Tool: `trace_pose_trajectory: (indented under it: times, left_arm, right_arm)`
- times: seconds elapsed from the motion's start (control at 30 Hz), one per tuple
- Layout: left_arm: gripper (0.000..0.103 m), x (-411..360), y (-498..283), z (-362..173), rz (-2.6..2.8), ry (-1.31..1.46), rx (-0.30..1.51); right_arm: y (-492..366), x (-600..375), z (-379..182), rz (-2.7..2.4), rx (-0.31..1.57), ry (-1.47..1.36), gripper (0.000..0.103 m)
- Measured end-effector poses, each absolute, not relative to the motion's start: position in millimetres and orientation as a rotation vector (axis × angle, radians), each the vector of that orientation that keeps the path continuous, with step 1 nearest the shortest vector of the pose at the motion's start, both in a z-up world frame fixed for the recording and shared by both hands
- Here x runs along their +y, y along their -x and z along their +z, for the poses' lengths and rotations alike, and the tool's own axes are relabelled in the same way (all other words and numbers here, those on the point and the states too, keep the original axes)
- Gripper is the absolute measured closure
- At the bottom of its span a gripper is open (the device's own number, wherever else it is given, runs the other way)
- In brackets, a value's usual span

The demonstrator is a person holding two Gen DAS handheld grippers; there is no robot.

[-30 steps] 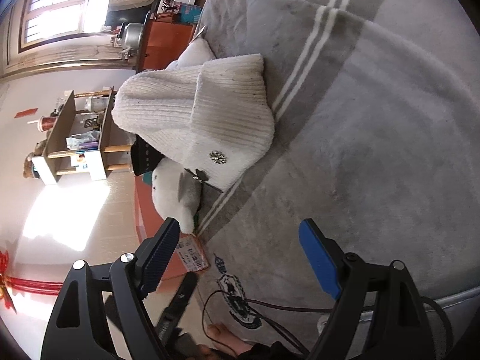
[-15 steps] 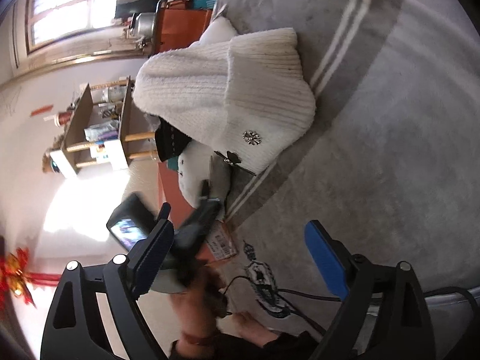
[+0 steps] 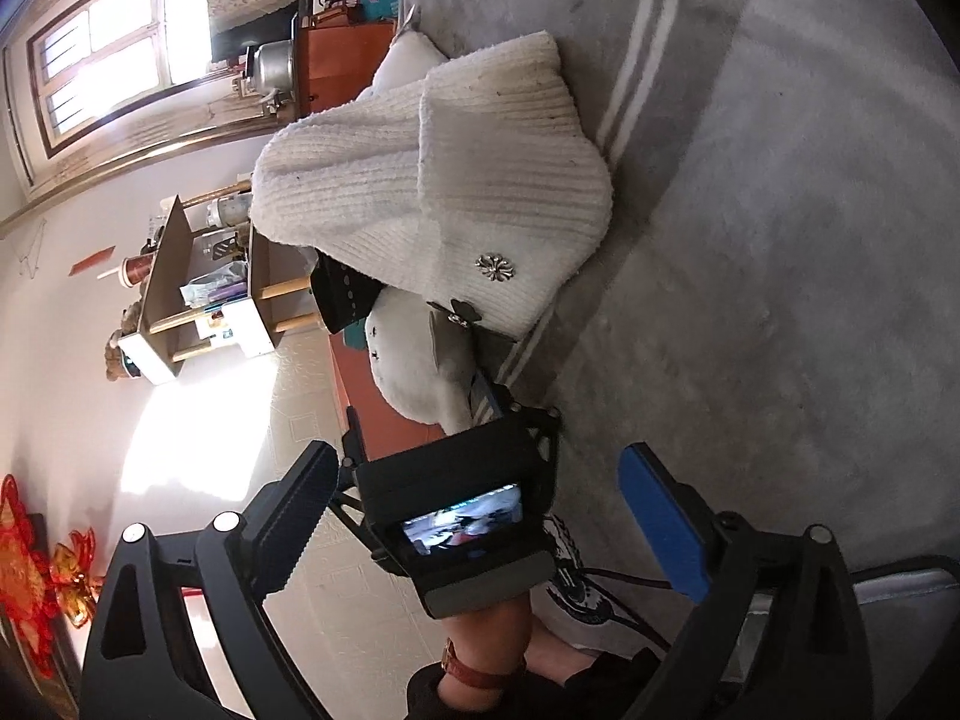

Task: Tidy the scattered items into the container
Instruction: 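Grasp the white plush bunny with the left gripper and drop it into the box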

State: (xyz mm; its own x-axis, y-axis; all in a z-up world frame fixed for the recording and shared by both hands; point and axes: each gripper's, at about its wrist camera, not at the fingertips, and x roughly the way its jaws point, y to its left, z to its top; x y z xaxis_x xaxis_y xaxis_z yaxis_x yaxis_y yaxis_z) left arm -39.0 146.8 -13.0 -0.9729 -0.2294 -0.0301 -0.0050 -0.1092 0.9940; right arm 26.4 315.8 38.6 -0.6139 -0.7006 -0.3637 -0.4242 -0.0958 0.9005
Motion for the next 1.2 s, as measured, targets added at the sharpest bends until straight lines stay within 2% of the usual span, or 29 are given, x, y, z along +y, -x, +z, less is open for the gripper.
trace_pose_trajectory:
  times: [0.2,0.23,0.27,0.3,0.43,0.6,0.73,0.87,0.97,1.03,1.13,1.2]
  left_arm:
    - [0.0,131,111,3,-2.359,-0.753,-1.958]
    - [0.005,126,121,7,-2.362,-0.864,-1.931]
    - [0.017,122,126,11,-2.363,-0.936,-1.921]
    - [0.022,120,123,16,-2.36,-0.948,-1.941]
    - [0.024,113,85,40,-2.415,-0.933,-1.996]
    - [0.023,97,20,74,-2.477,-0.877,-2.057]
    - [0.023,87,-14,126,-2.524,-0.69,-2.069]
    - [0.021,75,-17,213,-2.656,-0.652,-1.915]
    - [0.02,41,0,259,-2.666,-0.64,-1.823]
    - [0.019,16,9,268,-2.597,-0.612,-1.809]
    - [0.003,-50,59,258,-2.444,-0.588,-1.77]
    - [0.0,-96,104,227,-2.315,-0.77,-1.785]
  right_arm:
    - [-30,320,32,-1.774,-1.97,-1.246,0.008]
    - [-30,321,32,-1.778,-1.972,-1.247,0.008]
    - [-30,322,31,-1.782,-1.977,-1.249,0.008]
    - [-31,324,29,-1.785,-1.985,-1.25,0.008]
    - [-31,325,27,-1.794,-1.991,-1.249,0.008]
    - [-32,324,28,-1.797,-1.988,-1.248,0.008]
    - [-36,326,26,-1.801,-2.007,-1.255,0.008]
    - [-38,328,23,-1.81,-2.01,-1.272,0.008]
    - [-41,330,20,-1.806,-2.024,-1.287,0.008]
    - [-43,331,17,-1.801,-2.042,-1.291,0.008]
    - [-44,334,17,-1.803,-2.061,-1.284,0.008]
    - [-43,333,18,-1.801,-2.055,-1.286,0.008]
